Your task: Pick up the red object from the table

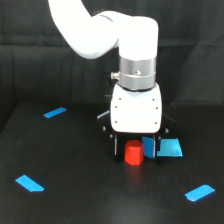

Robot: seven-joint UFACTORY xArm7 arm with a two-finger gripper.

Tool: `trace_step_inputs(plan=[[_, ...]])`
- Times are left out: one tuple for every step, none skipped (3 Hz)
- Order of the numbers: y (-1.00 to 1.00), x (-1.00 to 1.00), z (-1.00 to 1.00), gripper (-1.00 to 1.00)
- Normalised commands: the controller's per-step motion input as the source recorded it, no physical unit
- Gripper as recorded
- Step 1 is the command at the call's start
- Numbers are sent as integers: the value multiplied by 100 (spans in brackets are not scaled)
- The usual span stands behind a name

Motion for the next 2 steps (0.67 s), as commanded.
trace_step_inputs(plan=[[8, -5, -1, 54], [1, 1, -4, 50]])
